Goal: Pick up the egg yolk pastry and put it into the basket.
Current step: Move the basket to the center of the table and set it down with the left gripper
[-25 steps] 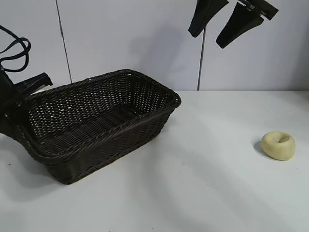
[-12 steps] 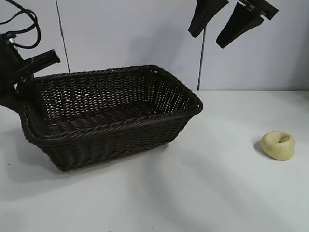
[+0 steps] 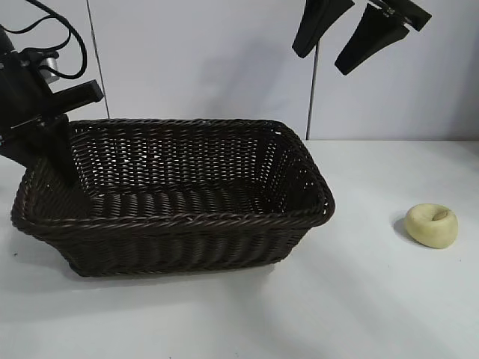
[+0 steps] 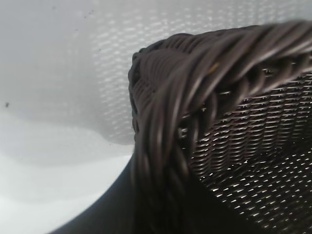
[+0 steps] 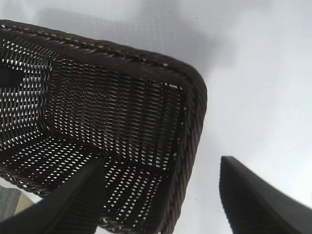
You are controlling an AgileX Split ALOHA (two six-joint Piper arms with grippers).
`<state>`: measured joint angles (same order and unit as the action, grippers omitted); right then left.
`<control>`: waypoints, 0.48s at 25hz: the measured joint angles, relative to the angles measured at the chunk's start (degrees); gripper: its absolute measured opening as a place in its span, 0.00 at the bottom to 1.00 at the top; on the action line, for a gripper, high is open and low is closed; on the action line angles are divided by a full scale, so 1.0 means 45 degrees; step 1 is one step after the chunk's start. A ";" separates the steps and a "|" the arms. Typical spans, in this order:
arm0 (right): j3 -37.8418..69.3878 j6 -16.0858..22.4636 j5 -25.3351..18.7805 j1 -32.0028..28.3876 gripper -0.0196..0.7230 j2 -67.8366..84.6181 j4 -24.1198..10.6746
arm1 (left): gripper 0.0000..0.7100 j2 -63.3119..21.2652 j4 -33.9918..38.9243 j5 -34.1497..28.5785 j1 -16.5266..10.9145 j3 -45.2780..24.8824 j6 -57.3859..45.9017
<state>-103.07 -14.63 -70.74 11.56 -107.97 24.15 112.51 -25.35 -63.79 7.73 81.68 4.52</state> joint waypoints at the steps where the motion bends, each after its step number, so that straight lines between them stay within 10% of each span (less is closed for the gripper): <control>1: 0.0000 0.0000 0.0000 0.0000 0.68 0.0000 0.0000 | 0.14 0.0153 -0.0095 -0.0156 0.0000 0.0157 0.0219; 12: 0.0000 0.0000 0.0000 0.0000 0.68 0.0000 -0.0015 | 0.14 0.2192 -0.0346 -0.0900 0.1065 0.2563 0.1016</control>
<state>-103.07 -14.63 -70.74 11.56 -107.97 24.08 122.38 -26.91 -67.85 12.52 93.21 9.09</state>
